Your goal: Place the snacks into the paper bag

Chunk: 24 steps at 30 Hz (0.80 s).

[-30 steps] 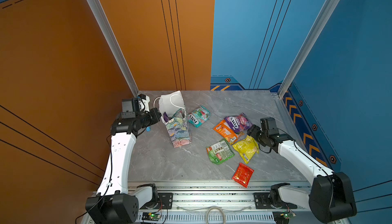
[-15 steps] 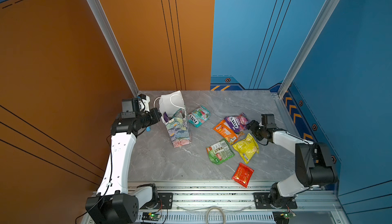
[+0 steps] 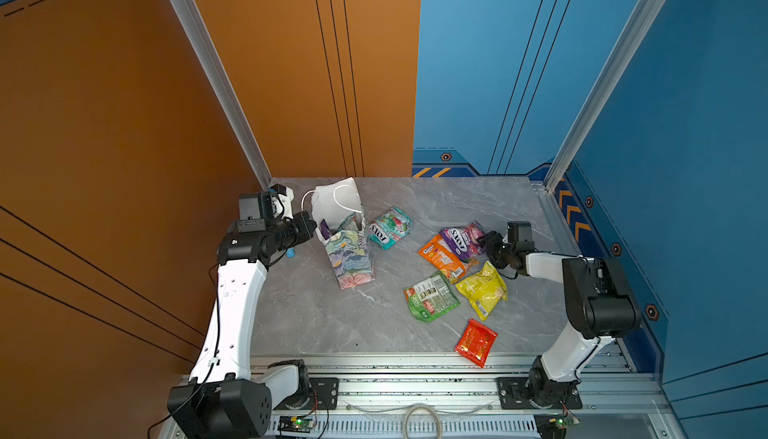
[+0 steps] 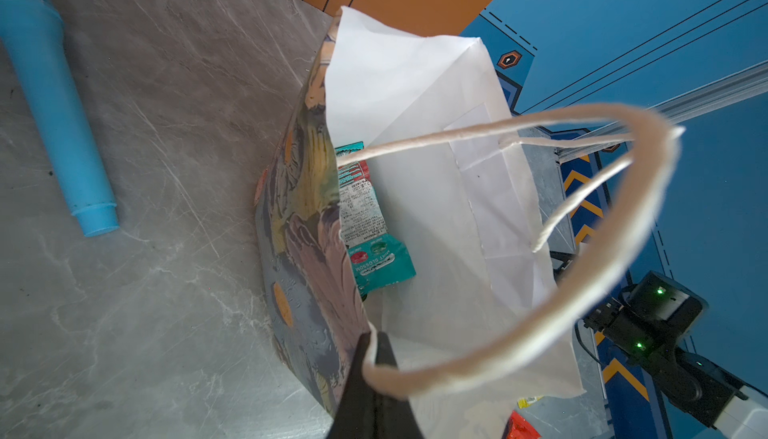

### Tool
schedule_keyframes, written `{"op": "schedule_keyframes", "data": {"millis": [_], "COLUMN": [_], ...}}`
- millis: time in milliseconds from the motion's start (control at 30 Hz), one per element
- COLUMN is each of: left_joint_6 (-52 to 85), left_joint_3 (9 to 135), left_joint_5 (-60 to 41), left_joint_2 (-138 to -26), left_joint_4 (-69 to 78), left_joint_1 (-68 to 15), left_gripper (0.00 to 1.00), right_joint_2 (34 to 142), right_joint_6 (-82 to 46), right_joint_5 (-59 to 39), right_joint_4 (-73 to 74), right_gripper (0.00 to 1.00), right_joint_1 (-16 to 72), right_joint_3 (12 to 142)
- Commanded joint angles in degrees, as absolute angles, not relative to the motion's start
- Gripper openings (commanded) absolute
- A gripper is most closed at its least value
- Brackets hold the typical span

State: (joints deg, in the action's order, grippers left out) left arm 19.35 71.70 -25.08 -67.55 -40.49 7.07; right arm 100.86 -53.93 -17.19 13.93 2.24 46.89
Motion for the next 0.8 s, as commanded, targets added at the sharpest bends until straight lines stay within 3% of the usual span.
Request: {"op": "schedule_keyframes", "data": {"millis": [0, 100, 267, 367, 533, 767], "left_joint_6": [19.1, 19.1, 19.2, 19.2, 19.2, 19.1], "left_joint_3": [71.8, 71.9, 72.0, 72.0, 72.0, 71.9], "left_joint_5": [-26.9, -26.9, -26.9, -27.0, -27.0, -27.0], "left_joint_2": [-67.0, -66.9, -67.0, -67.1, -67.0, -67.0], "left_joint_4": [-39.0, -39.0, -39.0, -39.0, -39.0, -39.0], "left_joint_1": [7.5, 7.4, 7.5, 7.6, 7.5, 7.5], "left_gripper": [0.0, 0.0, 0.0, 0.0, 0.0, 0.0], "right_joint_2": [103.4, 104.7, 105.7, 105.2, 103.1, 100.2], "right_joint_6": [-56.5, -57.3, -56.8, -56.0, -53.6, -49.4], "right_joint_5": [-17.8, -17.6, -17.4, -17.3, -16.8, -16.7], "right_joint_4": [16.6, 17.9, 17.8, 17.3, 14.9, 10.8], "right_gripper": [0.63, 0.53, 0.23, 0.12, 0.01, 0.0], "right_joint_1": [1.8, 1.9, 1.9, 2.2, 2.9, 5.2], "right_joint_3": [48.0, 48.6, 50.5, 51.4, 53.7, 58.6]}}
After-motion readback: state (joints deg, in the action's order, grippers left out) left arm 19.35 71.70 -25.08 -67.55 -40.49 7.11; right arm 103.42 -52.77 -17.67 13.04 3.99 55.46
